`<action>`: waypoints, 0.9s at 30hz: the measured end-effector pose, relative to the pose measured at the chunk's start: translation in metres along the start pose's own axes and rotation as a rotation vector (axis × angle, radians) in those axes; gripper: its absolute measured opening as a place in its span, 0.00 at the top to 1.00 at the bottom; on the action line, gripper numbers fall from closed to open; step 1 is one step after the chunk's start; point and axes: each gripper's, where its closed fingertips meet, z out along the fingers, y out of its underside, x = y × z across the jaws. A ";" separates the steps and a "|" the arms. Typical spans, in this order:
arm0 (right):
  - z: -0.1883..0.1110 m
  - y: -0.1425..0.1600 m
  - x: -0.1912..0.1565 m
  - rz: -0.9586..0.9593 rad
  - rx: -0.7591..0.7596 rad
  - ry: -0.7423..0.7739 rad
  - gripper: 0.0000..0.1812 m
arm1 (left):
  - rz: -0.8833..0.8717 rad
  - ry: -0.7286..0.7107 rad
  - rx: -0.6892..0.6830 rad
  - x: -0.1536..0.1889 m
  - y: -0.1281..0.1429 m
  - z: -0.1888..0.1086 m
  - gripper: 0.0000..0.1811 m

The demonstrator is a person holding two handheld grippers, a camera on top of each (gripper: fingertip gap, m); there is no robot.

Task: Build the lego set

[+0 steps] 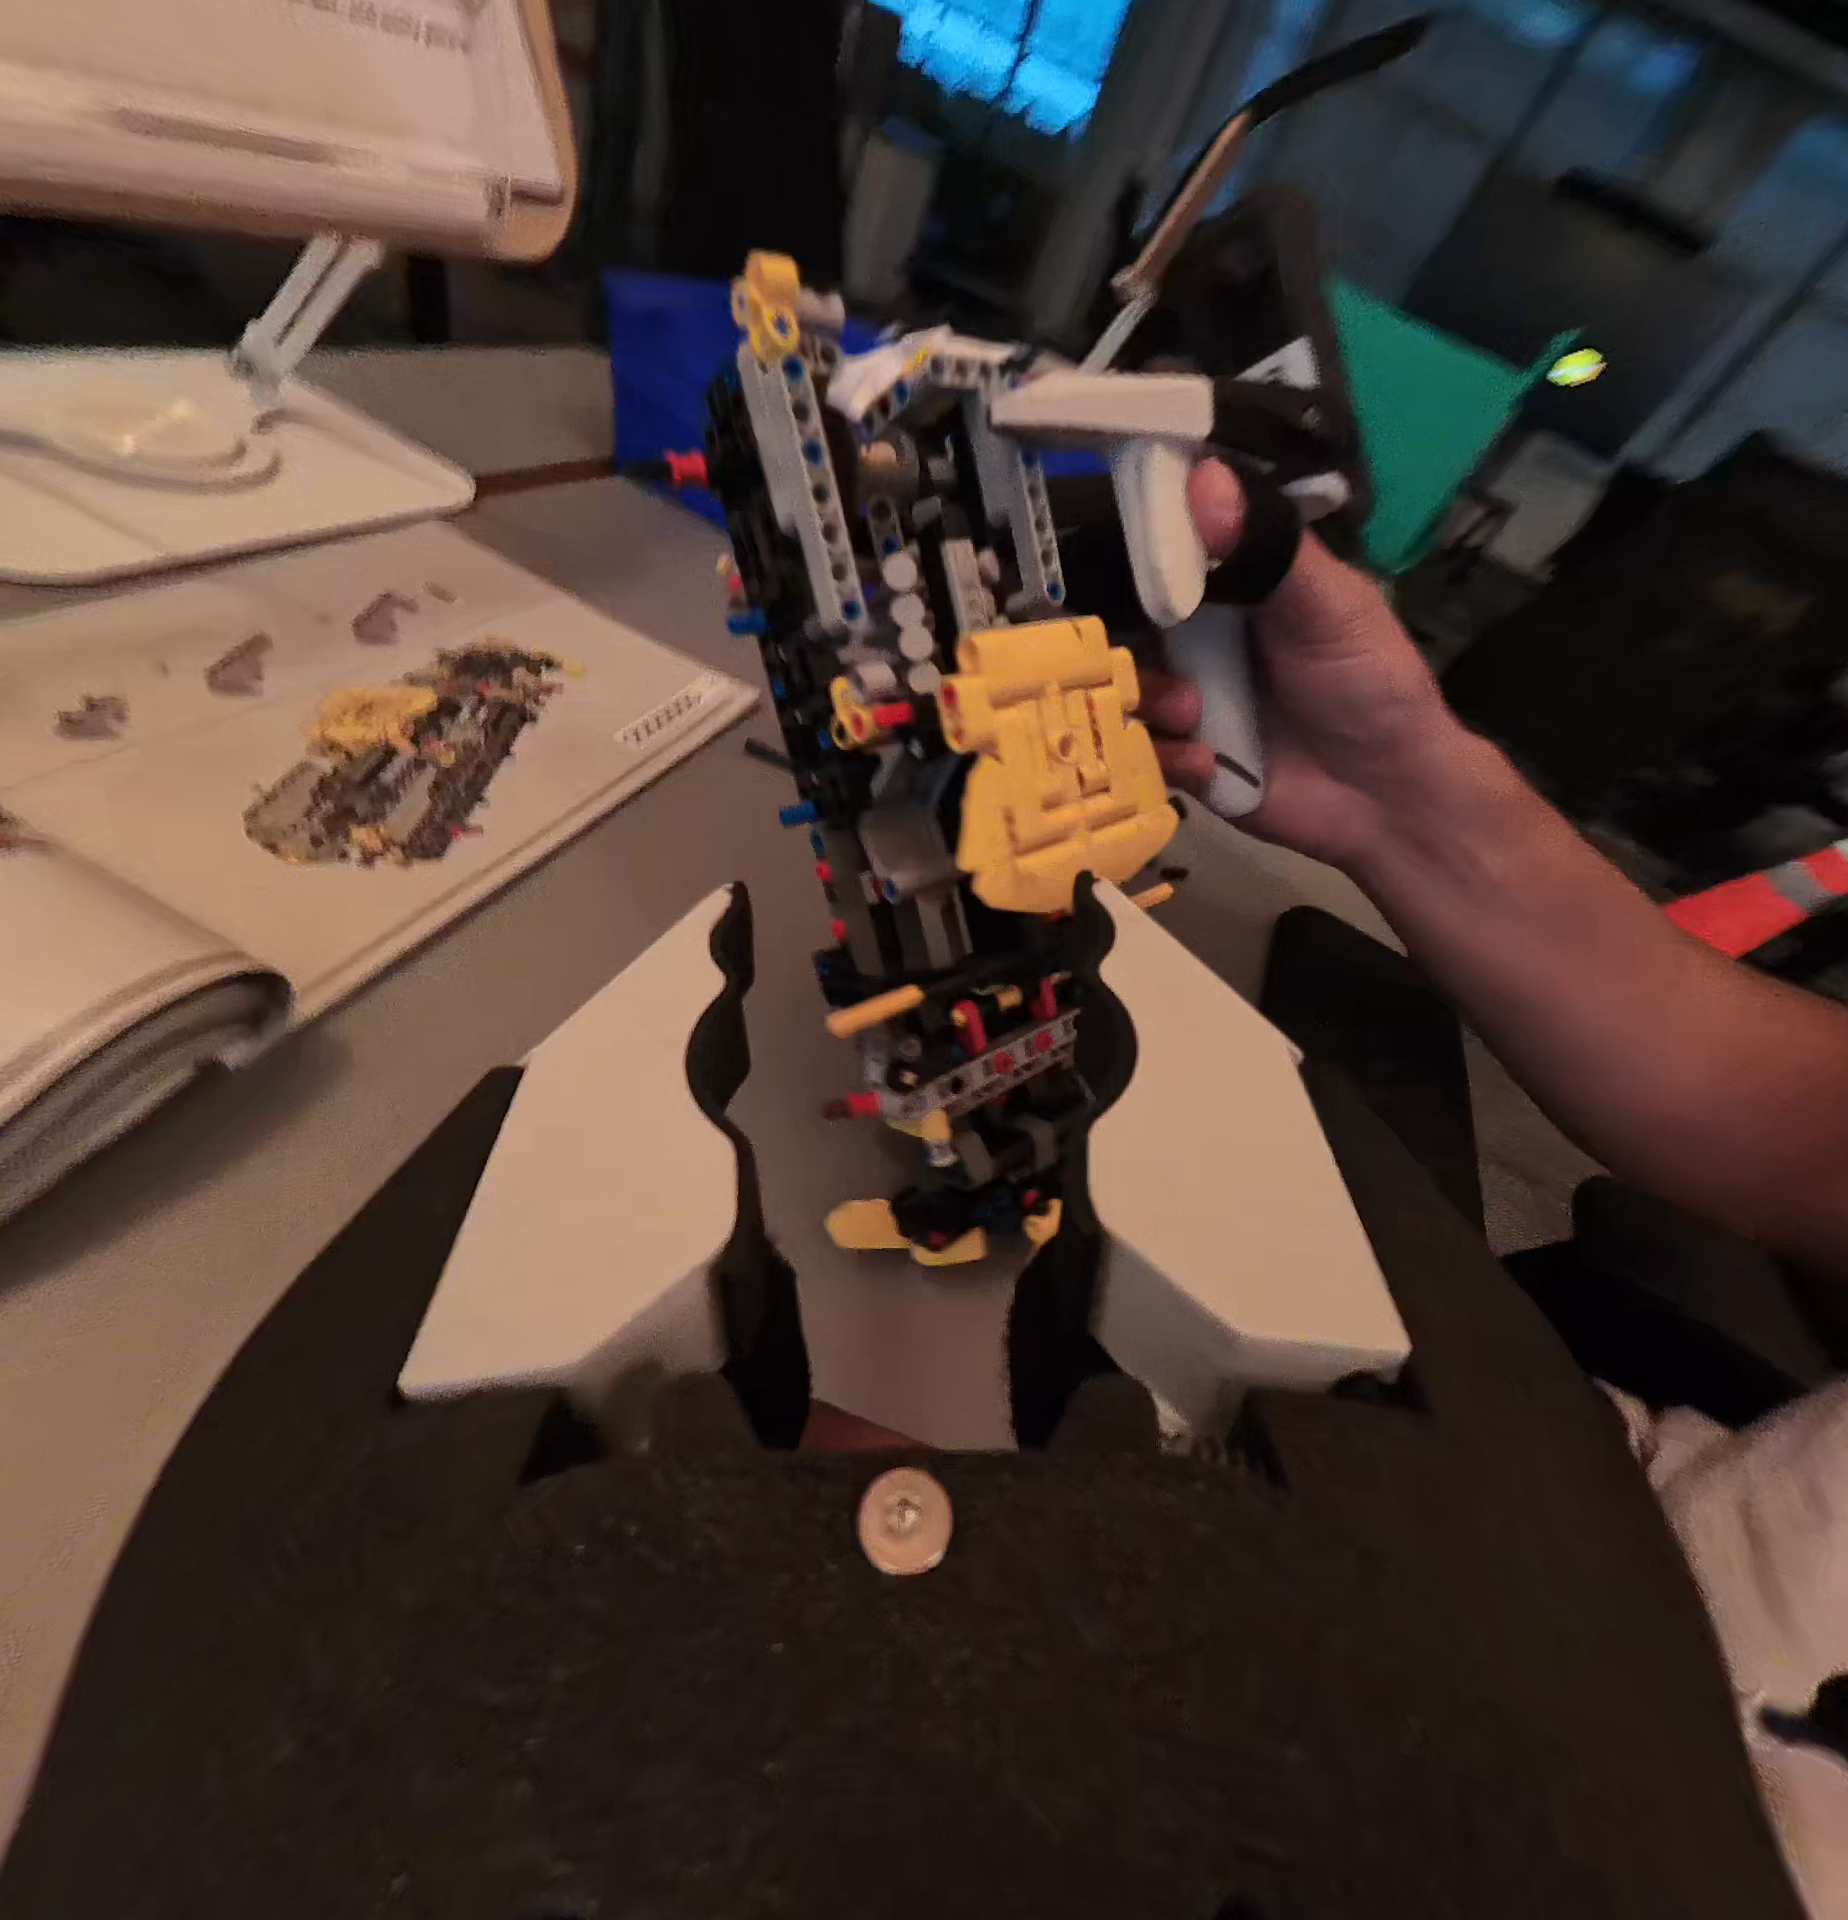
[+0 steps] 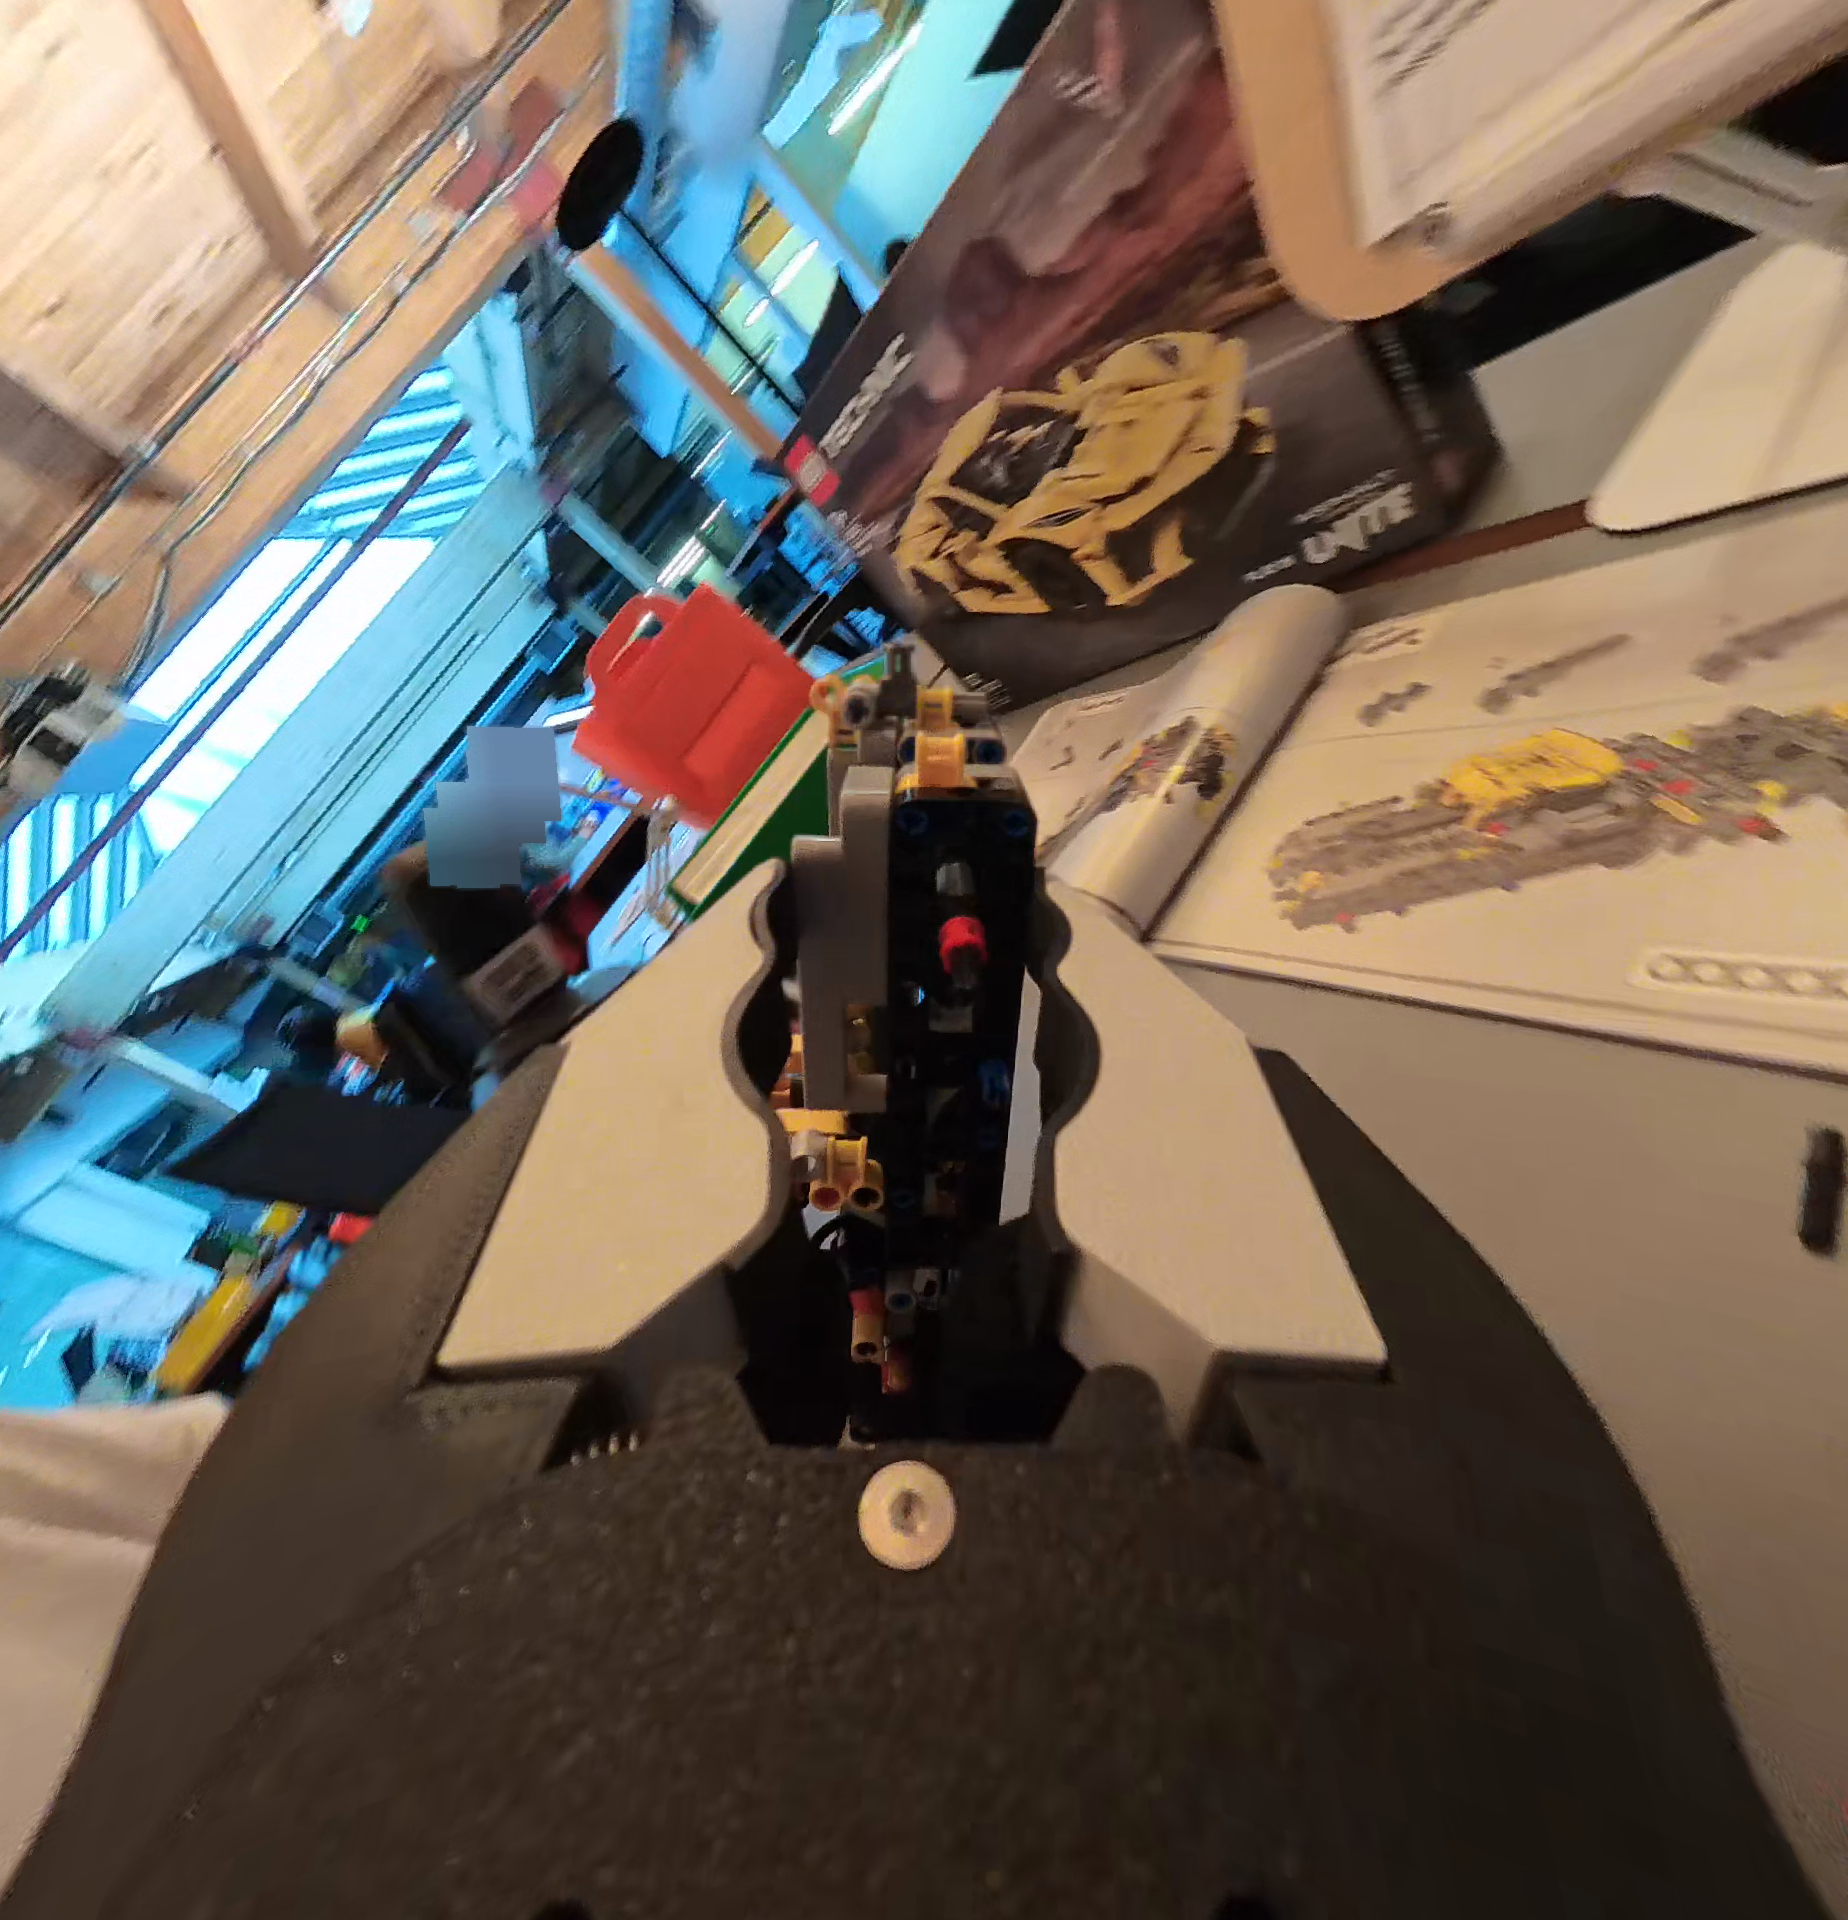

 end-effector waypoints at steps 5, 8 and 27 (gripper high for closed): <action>-0.027 0.003 0.027 0.123 0.163 0.162 0.76 | 0.069 -0.155 -0.088 0.036 0.014 0.035 0.60; -0.044 0.017 0.045 0.257 0.261 0.192 0.76 | 0.184 -0.280 -0.136 0.030 0.020 0.050 0.54; -0.018 0.084 0.070 0.565 0.337 0.192 0.76 | 0.199 -0.343 -0.334 0.007 0.062 0.056 0.55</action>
